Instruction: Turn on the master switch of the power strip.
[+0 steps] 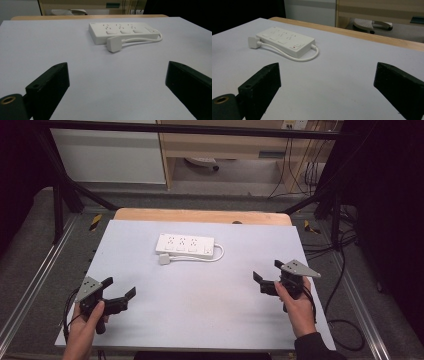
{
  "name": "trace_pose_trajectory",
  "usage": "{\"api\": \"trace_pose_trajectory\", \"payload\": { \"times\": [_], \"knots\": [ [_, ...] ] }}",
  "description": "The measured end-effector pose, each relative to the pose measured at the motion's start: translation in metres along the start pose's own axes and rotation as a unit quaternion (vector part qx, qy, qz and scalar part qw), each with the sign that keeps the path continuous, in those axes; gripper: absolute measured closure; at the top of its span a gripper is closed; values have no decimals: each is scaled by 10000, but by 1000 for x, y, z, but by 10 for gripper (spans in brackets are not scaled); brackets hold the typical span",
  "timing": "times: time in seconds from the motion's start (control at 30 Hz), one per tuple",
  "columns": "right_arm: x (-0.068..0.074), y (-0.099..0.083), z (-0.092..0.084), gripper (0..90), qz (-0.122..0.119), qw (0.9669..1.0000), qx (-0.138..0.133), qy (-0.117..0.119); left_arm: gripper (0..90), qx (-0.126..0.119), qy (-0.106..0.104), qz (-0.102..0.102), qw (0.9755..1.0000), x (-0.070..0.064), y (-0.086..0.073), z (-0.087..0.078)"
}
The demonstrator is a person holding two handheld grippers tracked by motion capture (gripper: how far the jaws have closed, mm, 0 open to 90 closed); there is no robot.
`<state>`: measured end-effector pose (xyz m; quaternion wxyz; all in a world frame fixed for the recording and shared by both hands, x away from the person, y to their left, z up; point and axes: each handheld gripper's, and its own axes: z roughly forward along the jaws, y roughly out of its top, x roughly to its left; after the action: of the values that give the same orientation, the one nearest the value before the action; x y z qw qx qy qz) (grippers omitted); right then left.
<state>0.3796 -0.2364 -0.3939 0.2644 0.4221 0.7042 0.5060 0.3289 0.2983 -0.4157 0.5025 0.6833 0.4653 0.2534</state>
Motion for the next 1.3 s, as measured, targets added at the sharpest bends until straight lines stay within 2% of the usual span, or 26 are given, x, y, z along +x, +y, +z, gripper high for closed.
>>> {"api": "trace_pose_trajectory", "payload": {
  "times": [0.13,0.3,0.57,0.77,1.03,1.3],
  "knots": [
    [5,6,3,66,-80,9999,-73,-8,53,62,-4,61,10000,-1,-1,2],
    [9,18,10,38,71,9998,-147,96,53,79,23,30,10000,0,-2,0],
    [11,40,20,37,125,9996,-256,66,53,98,13,47,9999,-1,-3,1],
    [12,49,30,41,72,9997,-218,62,53,108,17,28,9999,-1,-3,0],
    [13,62,50,74,60,9997,-249,26,54,134,28,43,9999,-1,-3,0],
    [12,71,65,173,142,9994,-307,-16,55,155,15,37,9999,-1,-3,0]
  ]
}}
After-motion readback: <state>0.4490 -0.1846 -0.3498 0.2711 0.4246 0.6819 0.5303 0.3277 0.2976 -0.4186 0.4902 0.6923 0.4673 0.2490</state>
